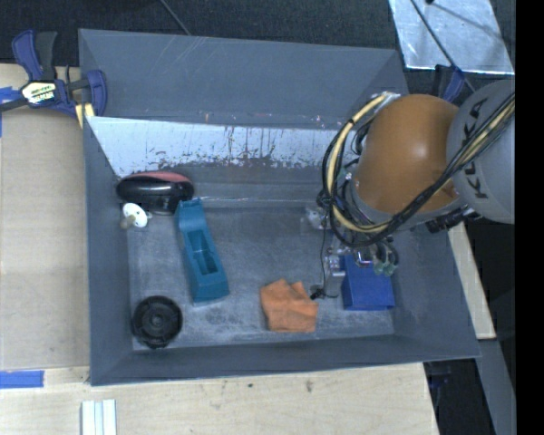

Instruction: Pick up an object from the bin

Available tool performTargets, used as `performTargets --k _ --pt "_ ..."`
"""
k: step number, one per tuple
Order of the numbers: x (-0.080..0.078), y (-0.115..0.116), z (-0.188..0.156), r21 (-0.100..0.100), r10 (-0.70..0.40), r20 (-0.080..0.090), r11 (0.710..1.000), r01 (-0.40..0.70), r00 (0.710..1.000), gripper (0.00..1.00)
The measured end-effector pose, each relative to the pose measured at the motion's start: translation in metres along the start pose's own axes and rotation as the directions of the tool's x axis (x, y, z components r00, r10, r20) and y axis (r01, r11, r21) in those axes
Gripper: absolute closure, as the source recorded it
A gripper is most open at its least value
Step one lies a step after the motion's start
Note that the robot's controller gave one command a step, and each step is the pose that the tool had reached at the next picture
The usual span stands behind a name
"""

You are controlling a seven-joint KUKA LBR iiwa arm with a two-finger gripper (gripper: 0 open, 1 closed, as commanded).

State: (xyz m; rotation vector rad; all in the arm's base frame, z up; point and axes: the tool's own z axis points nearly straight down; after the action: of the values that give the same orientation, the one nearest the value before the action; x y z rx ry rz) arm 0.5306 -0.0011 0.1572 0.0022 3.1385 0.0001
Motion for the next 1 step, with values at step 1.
performTargets --k 1 --pt "0.0234 0.0184 0.0644 0.000 0.032 0.005 0.999 -0.032 0.999 0.00"
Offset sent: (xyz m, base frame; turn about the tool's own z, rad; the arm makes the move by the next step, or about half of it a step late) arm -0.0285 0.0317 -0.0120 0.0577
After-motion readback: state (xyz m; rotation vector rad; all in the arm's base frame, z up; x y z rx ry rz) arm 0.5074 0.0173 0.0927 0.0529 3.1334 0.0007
